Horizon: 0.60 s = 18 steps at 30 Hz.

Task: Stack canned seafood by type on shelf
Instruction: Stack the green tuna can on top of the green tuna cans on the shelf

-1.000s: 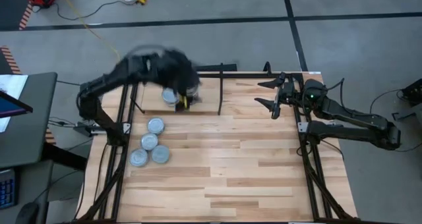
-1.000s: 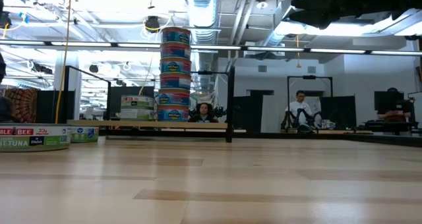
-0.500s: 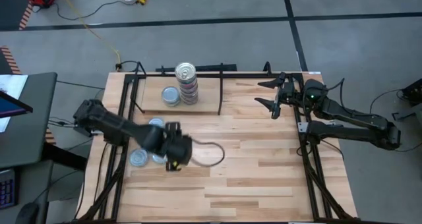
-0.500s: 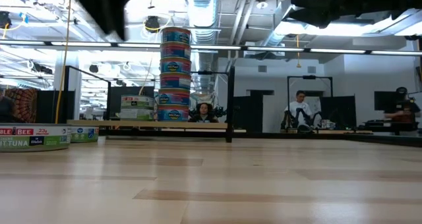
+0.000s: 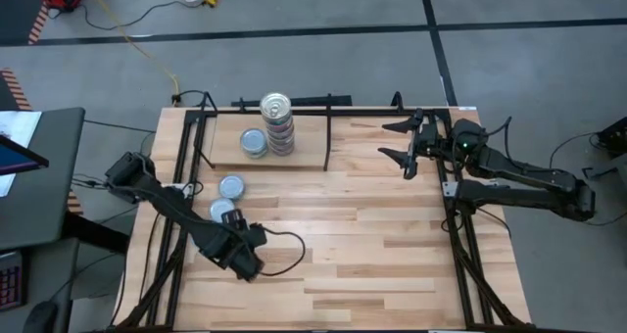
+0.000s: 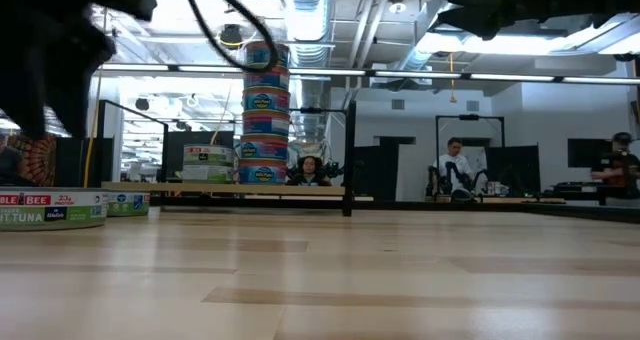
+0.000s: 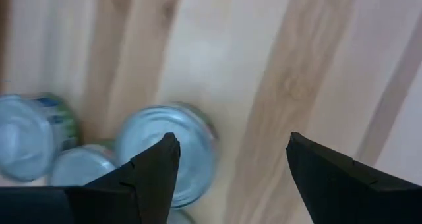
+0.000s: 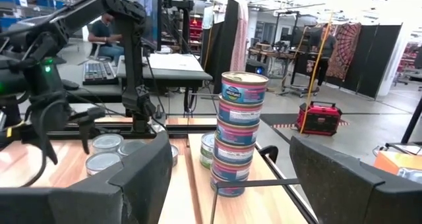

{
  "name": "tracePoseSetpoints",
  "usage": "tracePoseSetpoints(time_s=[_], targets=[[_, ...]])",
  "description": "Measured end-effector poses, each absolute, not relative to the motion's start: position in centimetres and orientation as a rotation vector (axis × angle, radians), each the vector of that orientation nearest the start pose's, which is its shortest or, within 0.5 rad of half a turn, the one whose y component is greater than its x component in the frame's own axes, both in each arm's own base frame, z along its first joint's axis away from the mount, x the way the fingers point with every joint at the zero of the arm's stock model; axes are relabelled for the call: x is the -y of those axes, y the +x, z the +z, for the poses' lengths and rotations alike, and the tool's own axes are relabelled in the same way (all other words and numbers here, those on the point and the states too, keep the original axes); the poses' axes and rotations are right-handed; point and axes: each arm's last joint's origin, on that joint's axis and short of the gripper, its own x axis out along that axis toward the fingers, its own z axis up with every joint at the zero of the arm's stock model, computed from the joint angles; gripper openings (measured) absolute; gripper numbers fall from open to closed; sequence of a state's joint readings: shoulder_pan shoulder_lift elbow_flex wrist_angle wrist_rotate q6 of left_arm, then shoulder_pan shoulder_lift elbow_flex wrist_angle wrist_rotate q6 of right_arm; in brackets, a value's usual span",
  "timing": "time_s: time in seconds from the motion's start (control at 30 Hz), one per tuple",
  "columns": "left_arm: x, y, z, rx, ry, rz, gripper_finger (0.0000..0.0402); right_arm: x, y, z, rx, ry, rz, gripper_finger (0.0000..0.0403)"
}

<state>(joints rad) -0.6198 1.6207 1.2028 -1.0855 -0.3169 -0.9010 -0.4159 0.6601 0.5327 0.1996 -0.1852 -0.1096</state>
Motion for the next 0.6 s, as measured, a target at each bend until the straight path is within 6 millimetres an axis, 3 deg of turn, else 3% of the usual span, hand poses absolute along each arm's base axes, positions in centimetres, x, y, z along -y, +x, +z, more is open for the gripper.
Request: tracePoseSetpoints(time_s=[0.17, 0.4, 0.6], targets=[[16.9, 23.2, 21.0, -1.289, -0.067, 0.288, 0.0254, 5.9, 14.7, 30.0, 0.050, -0.130, -0.233, 0.0331], [17.6, 21.6, 19.5, -1.328, 0.116, 0.178, 0.0217, 5.9, 14.7, 30.0, 0.052, -0.132, -0.233, 0.0331], [16.9, 20.3, 17.8, -1.356, 0.159, 0.235, 0.0192, 5.9, 14.7, 30.0, 0.053, -0.133, -0.233, 0.0331]])
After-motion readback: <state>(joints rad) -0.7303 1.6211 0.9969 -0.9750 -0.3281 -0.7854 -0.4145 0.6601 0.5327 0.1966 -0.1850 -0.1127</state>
